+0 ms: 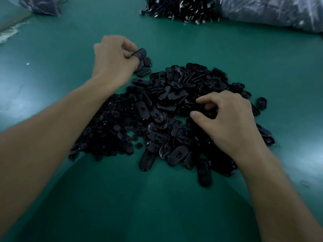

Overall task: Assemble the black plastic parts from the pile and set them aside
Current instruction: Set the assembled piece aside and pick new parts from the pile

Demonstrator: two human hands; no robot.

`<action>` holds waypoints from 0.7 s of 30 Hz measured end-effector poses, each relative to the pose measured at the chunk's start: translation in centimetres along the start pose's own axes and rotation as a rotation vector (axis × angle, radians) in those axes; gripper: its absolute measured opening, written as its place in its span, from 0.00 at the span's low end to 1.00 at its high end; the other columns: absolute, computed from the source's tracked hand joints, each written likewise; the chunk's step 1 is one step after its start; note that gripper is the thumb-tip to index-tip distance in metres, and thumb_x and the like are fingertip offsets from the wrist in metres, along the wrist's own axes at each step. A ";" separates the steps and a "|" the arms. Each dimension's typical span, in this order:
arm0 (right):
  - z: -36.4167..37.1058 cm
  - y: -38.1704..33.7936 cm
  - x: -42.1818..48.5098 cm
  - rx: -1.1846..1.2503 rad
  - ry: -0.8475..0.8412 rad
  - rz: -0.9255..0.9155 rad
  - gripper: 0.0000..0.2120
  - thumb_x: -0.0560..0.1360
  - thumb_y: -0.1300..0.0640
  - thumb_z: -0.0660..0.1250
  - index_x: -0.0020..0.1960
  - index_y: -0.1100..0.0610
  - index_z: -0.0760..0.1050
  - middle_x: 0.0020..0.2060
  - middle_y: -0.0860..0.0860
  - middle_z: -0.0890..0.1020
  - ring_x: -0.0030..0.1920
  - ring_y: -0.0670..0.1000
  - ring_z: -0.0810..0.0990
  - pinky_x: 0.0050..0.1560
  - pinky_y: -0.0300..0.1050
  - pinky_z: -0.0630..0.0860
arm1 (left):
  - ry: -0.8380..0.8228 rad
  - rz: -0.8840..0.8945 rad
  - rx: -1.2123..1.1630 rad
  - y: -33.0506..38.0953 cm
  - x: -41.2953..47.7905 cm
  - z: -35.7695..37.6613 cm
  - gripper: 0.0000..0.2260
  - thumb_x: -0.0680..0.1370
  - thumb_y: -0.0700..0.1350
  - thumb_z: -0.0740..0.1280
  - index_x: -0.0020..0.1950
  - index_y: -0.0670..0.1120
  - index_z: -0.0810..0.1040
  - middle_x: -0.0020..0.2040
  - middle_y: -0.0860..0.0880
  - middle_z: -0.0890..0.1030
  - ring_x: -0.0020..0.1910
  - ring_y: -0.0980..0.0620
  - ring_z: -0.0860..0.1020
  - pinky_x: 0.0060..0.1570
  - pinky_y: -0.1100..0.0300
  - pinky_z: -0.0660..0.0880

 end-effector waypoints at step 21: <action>-0.6 -0.3 0.1 0.143 0.079 -0.009 0.06 0.76 0.53 0.72 0.53 0.49 0.84 0.41 0.40 0.79 0.41 0.35 0.75 0.44 0.27 0.68 | 0.119 -0.046 -0.090 -0.8 0.9 0.2 0.03 0.75 0.46 0.73 0.43 0.55 0.82 0.39 0.59 0.82 0.36 0.67 0.78 0.42 0.72 0.76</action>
Point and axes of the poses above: each hand's wrist, its own x-axis towards the middle knuckle, its own z-axis out of the palm, y = z × x, the point moved 8 cm from there along x, towards the middle knuckle
